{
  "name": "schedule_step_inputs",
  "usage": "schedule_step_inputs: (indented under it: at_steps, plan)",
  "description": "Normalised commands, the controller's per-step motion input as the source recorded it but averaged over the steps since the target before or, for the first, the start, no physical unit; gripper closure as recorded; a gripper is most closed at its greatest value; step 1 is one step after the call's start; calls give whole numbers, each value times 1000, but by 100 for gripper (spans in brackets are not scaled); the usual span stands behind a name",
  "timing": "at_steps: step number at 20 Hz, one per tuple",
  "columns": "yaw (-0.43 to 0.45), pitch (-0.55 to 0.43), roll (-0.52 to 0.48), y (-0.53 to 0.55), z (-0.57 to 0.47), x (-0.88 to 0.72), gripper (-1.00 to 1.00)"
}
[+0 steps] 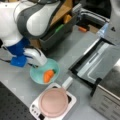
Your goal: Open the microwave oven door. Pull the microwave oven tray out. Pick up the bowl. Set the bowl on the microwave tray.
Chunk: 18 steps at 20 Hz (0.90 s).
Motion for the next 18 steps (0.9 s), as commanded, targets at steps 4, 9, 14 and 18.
schedule_step_inputs:
  at_steps: [4, 9, 14, 18]
  plan:
    - [19, -183, 188, 296, -120, -593, 100]
    - [-4, -261, 107, 301, -136, -735, 100]
    - [-70, -334, -24, 253, -50, -794, 100]
    - [-62, -398, -146, 225, -12, -737, 100]
